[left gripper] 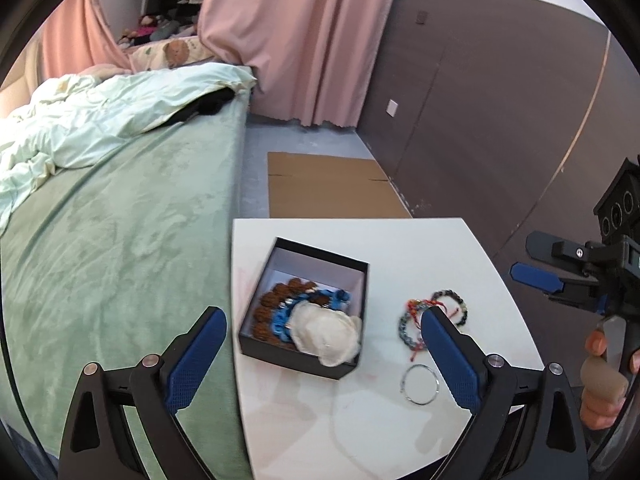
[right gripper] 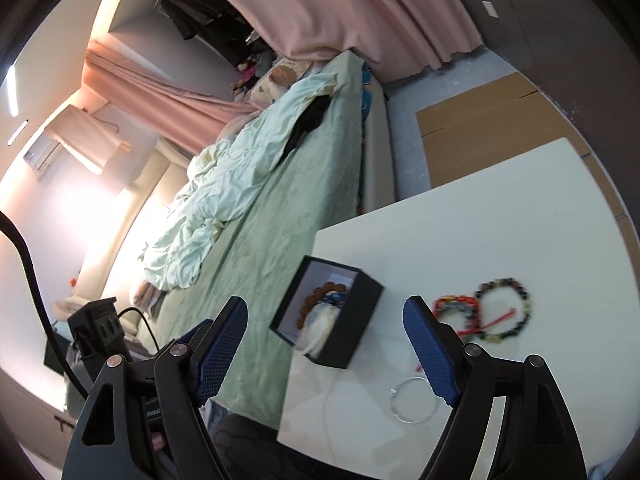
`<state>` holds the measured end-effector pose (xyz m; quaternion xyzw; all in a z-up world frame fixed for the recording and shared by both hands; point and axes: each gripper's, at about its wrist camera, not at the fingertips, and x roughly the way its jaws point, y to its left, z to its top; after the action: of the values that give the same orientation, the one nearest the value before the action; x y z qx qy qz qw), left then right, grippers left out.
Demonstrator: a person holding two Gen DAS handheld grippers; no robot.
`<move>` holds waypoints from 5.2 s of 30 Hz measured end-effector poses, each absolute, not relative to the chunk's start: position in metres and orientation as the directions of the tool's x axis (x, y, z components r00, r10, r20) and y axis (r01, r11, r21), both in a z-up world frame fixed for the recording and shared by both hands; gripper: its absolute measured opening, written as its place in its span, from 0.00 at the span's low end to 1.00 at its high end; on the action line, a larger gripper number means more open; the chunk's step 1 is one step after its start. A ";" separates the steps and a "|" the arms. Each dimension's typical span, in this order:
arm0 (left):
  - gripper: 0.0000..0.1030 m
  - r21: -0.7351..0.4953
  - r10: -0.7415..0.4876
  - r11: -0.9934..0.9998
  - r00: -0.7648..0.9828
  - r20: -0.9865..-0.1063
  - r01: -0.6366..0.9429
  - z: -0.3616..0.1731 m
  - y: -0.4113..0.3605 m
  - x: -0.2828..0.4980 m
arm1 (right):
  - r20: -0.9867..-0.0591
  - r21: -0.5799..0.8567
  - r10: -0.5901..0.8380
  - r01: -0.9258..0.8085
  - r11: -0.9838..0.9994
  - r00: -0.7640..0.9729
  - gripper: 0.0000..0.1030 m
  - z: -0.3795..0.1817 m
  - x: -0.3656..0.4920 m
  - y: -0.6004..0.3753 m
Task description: Organize jewelry
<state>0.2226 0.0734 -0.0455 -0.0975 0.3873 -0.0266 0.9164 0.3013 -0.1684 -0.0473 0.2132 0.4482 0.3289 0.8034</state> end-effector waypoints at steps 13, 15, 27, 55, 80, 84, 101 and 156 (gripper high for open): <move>0.95 -0.158 -0.149 0.986 0.653 -0.743 0.044 -0.066 0.016 0.221 | -0.651 0.586 0.670 -0.324 0.743 0.357 0.78 -0.066 0.303 -0.218; 0.95 -0.164 -0.160 0.985 0.643 -0.749 0.055 -0.071 0.009 0.220 | -0.659 0.581 0.666 -0.326 0.746 0.351 0.78 -0.070 0.301 -0.224; 0.95 -0.153 -0.200 0.980 0.571 -0.797 0.129 -0.104 -0.029 0.218 | -0.737 0.499 0.604 -0.360 0.788 0.303 0.78 -0.091 0.293 -0.245; 0.72 -0.006 -0.106 0.980 0.495 -0.862 0.199 -0.171 -0.071 0.236 | -0.777 0.477 0.549 -0.282 0.833 0.309 0.78 -0.105 0.304 -0.262; 0.12 -0.110 -0.147 0.989 0.579 -0.802 0.098 -0.102 -0.012 0.238 | -0.769 0.528 0.585 -0.260 0.809 0.259 0.52 -0.133 0.339 -0.208; 0.12 -0.126 -0.154 0.988 0.585 -0.796 0.088 -0.098 -0.004 0.239 | -0.773 0.537 0.587 -0.244 0.807 0.240 0.51 -0.143 0.346 -0.199; 0.59 -0.184 -0.193 0.980 0.550 -0.812 0.073 -0.111 -0.004 0.243 | -0.765 0.544 0.598 -0.256 0.799 0.240 0.04 -0.148 0.360 -0.185; 0.49 -0.062 -0.116 0.992 0.620 -0.776 0.107 -0.084 -0.006 0.251 | -0.561 0.655 0.740 -0.347 0.671 0.371 0.04 -0.065 0.322 -0.198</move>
<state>0.2507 -0.0062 -0.0837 -0.0047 0.4316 -0.0620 0.8999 0.3218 -0.1982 -0.0655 0.2204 0.4455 0.3406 0.7981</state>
